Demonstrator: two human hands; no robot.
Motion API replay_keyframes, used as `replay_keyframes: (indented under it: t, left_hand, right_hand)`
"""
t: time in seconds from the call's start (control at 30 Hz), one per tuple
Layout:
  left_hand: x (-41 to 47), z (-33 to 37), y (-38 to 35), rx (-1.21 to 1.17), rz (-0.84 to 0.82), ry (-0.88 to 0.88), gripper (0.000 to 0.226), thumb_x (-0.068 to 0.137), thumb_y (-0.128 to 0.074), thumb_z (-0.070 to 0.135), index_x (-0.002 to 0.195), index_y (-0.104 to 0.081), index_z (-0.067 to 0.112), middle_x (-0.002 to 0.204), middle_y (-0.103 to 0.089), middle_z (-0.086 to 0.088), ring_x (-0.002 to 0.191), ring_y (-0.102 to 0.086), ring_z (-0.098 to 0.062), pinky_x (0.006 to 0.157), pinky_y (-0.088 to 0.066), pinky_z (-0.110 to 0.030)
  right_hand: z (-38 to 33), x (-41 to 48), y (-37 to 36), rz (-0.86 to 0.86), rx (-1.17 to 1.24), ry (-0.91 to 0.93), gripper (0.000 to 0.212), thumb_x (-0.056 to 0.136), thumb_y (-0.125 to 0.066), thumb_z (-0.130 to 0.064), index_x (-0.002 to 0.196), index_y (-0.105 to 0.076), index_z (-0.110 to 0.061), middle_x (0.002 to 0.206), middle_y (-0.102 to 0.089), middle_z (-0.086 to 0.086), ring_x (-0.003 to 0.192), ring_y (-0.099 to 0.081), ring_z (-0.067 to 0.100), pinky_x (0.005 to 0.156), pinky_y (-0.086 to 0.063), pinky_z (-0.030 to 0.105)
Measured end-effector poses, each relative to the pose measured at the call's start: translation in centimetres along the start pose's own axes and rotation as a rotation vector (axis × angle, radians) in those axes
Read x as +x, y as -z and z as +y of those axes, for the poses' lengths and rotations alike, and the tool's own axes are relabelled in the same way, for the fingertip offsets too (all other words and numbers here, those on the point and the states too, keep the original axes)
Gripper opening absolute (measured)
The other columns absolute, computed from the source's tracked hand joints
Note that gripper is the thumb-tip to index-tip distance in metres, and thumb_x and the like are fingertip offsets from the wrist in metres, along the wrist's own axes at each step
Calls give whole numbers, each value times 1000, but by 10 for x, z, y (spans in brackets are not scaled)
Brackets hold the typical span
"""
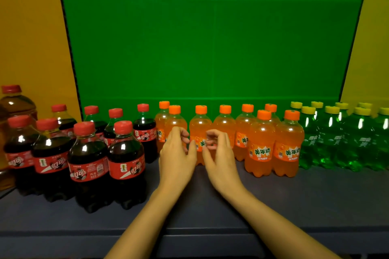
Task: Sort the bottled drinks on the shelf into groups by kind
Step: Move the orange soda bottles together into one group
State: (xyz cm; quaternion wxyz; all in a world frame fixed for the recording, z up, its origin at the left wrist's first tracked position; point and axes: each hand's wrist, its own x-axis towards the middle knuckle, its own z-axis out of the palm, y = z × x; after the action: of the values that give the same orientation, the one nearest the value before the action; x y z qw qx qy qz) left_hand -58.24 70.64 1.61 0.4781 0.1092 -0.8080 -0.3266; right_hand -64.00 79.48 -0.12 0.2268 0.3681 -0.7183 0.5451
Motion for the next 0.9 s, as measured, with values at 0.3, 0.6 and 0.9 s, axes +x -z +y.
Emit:
replay_keyframes:
  t: [0.3, 0.6, 0.9]
  left_hand:
    - [76, 48, 74, 211, -45, -167, 18, 88, -57, 18, 102, -54, 8, 105, -59, -8, 93, -55, -25, 84, -42, -34]
    - [176, 18, 63, 733, -534, 12, 68, 77, -74, 26, 128, -39, -2, 131, -50, -21, 119, -50, -35, 98, -42, -39]
    - [205, -24, 36, 872, -993, 106, 71, 69, -80, 18, 127, -41, 13, 123, -52, -12, 76, -58, -23, 65, -52, -36]
  right_hand:
    - [-30, 19, -60, -104, 44, 2, 65, 90, -50, -3, 145, -17, -7, 152, -19, 7, 141, -20, 16, 107, -11, 10]
    - [-24, 29, -84, -68, -101, 56, 71, 91, -45, -4, 148, -2, -9, 158, -1, 2, 145, 3, 11, 113, 2, 15]
    - [-22, 28, -87, -71, -127, 117, 74, 91, -48, -7, 147, -2, -20, 156, -1, -8, 144, 3, 7, 113, 4, 15]
